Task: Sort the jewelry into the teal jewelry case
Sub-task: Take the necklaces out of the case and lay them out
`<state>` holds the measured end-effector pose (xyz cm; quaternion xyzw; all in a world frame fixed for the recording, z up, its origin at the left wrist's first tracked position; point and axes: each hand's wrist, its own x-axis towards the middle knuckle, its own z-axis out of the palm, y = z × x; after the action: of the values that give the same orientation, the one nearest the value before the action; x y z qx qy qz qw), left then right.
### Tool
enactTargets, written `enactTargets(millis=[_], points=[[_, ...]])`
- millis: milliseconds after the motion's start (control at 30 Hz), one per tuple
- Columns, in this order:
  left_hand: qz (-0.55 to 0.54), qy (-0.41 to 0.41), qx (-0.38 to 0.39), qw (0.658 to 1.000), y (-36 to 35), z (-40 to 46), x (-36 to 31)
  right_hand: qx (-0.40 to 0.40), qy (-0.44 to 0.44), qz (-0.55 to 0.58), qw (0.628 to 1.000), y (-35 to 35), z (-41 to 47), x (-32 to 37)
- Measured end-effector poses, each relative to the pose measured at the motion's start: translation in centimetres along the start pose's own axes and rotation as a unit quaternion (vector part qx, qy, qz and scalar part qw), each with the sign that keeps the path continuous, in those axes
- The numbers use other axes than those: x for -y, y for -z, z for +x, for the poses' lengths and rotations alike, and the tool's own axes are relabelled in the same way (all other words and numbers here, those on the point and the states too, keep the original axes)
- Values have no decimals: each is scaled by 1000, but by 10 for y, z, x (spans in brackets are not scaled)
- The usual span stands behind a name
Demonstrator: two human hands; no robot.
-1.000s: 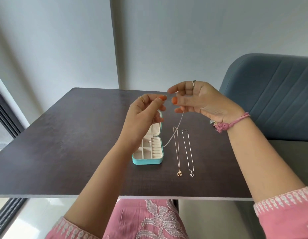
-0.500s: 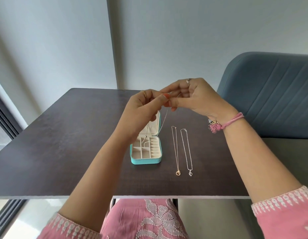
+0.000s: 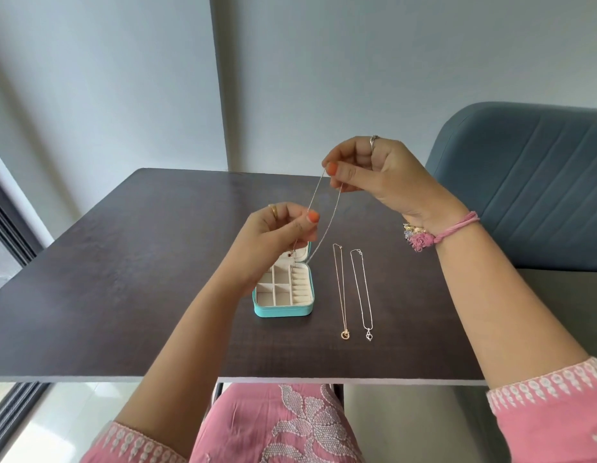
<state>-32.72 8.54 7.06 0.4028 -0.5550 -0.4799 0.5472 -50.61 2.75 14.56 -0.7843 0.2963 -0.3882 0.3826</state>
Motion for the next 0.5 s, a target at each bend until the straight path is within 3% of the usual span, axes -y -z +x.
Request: enactTargets(millis=[133, 300, 500], points=[[10, 31, 6, 999, 2, -7, 19, -7, -19, 19, 1000, 3, 0, 0], [-51, 84, -13, 995, -3, -12, 36, -13, -61, 54, 997, 3, 2, -2], [-122, 114, -27, 986, -6, -21, 48, -12, -88, 22, 996, 6, 1, -7]])
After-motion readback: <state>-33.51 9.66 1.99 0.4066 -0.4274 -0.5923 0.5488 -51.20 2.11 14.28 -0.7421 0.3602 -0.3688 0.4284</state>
